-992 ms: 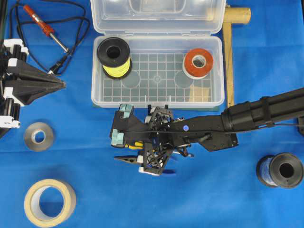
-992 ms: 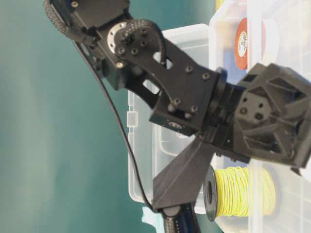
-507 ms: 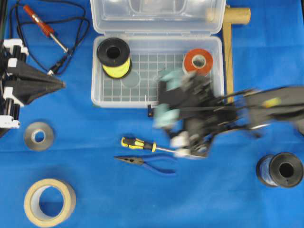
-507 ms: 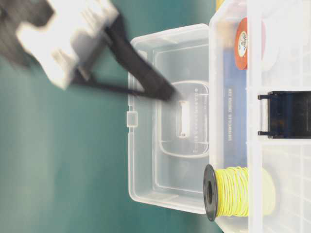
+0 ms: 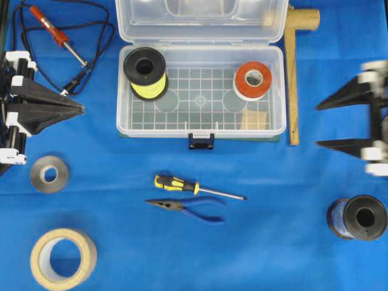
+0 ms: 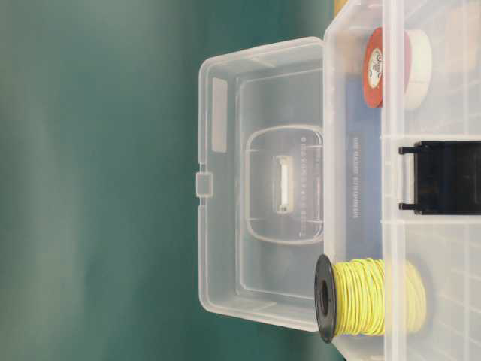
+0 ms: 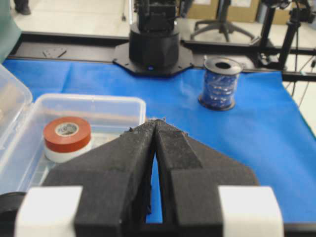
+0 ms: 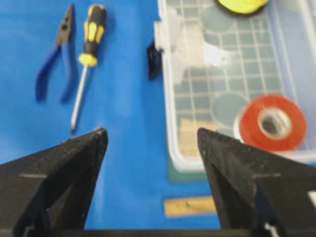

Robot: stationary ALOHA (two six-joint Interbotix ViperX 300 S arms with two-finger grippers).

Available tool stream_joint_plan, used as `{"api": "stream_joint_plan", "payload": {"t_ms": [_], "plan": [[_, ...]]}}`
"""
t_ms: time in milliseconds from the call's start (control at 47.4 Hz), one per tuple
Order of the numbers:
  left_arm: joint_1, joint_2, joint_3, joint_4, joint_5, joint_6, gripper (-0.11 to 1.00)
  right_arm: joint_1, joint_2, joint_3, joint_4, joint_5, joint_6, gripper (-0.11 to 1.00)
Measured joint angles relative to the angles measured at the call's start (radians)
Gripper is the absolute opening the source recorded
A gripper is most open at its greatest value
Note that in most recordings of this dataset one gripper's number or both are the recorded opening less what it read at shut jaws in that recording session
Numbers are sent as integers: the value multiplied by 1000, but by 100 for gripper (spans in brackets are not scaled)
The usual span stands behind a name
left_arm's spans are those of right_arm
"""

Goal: Pick the screwdriver from the toolbox among several items.

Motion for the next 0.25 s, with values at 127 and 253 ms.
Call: {"api": "stream_joint_plan", "payload": {"t_ms": [127, 253], "plan": [[-2, 2, 0, 0, -3, 0, 0, -2, -143, 137, -25, -52, 0, 74], [0, 2, 2, 0, -5, 0, 0, -8, -224, 230, -34, -115, 0, 74]]}}
